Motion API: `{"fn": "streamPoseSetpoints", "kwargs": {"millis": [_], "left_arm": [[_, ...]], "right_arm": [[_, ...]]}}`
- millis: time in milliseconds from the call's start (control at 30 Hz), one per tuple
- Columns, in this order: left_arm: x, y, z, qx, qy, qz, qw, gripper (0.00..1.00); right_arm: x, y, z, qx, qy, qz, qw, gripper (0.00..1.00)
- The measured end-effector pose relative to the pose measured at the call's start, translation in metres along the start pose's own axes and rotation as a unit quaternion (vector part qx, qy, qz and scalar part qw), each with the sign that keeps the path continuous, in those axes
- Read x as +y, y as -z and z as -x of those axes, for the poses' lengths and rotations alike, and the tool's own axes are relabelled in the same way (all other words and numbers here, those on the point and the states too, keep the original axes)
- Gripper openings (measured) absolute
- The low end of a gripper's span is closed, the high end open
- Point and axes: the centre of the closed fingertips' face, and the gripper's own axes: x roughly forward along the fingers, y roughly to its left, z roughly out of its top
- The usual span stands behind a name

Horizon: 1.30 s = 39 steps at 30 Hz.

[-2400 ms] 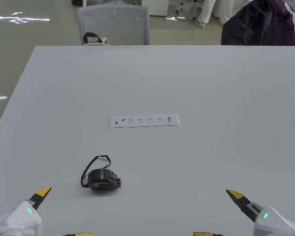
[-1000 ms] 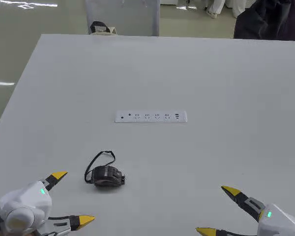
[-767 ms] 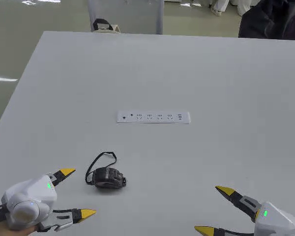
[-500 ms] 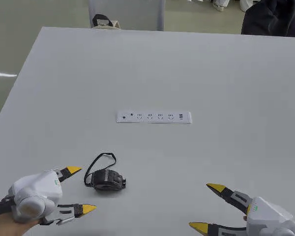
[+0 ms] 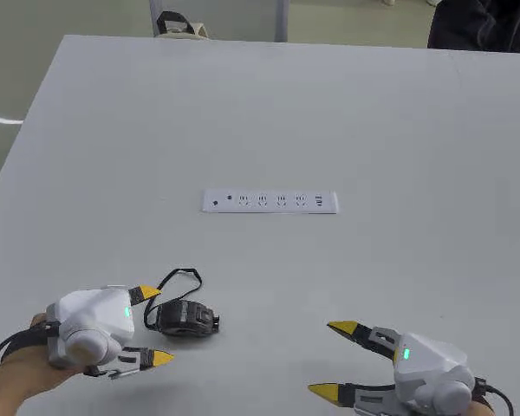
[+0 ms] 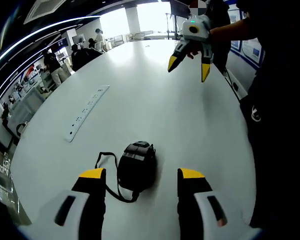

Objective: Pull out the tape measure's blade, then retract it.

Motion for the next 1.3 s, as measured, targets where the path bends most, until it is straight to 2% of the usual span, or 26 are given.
{"fn": "streamPoseSetpoints", "kwargs": {"millis": [267,733,1033,1167,1300], "left_arm": [[0.004,0.007,-0.019,0.016,0.022,-0.036,0.999,0.5],[0.001,0.009,-0.044,0.027,0.054,-0.073,0.9955,0.44],[-0.002,0.009,-0.048,0.031,0.069,-0.089,0.9932,0.36],[0.0,0.005,-0.047,0.026,0.067,-0.098,0.9925,0.31],[0.0,0.005,-0.048,0.021,0.076,-0.101,0.9918,0.31]], "right_arm": [[-0.003,-0.001,-0.03,0.003,-0.027,0.016,0.9995,0.49],[-0.012,-0.005,-0.085,0.006,-0.063,0.037,0.9973,0.41],[-0.013,-0.011,-0.112,0.008,-0.086,0.054,0.9948,0.36],[-0.012,-0.012,-0.122,0.011,-0.098,0.062,0.9932,0.34],[-0.012,-0.012,-0.133,0.014,-0.11,0.066,0.9916,0.32]]}}
